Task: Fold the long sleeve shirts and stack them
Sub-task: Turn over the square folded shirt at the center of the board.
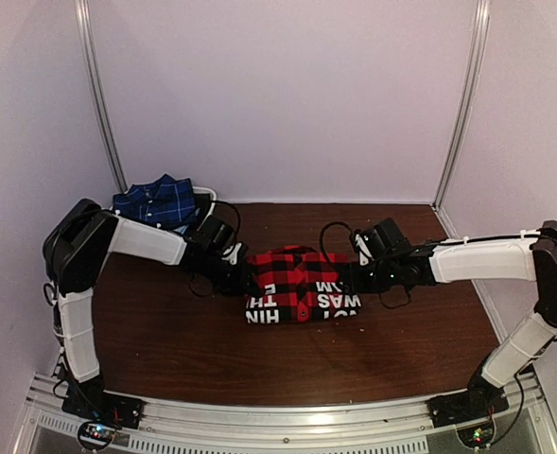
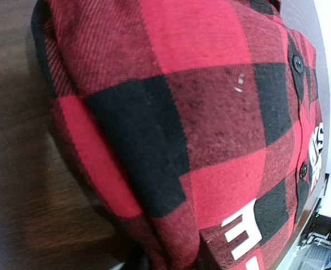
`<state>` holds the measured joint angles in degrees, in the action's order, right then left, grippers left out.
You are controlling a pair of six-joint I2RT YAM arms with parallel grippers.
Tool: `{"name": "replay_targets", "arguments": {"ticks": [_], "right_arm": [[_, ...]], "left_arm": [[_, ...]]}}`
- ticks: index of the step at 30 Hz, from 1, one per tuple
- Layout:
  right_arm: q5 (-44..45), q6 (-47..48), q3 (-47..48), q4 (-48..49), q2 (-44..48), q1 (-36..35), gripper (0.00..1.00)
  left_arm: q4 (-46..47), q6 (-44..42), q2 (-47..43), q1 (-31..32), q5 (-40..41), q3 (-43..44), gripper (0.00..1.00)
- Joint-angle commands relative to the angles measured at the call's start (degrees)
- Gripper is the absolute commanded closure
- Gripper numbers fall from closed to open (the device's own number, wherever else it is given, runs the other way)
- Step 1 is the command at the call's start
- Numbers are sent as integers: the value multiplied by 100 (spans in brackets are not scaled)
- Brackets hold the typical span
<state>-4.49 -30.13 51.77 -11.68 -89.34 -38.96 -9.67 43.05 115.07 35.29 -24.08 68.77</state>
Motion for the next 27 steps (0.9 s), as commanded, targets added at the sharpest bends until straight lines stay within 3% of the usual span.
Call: {"name": "replay_targets", "arguments": {"ticks": [1,5,20,27], "right_arm": [[19,61,-62,175,170,49,41],[7,90,-53,186,167,67,41],[-16,191,327,99,-61,54,41],[-80,200,839,116,-543,-282,41]], "left_arm": [[269,278,187,74,-349,15,84],[378,376,125,83,-427,22,100],[-747,-358,-1041,-291,-200,-415,100],[-1239,-875,-1626,-653,-384,-734,100]]}}
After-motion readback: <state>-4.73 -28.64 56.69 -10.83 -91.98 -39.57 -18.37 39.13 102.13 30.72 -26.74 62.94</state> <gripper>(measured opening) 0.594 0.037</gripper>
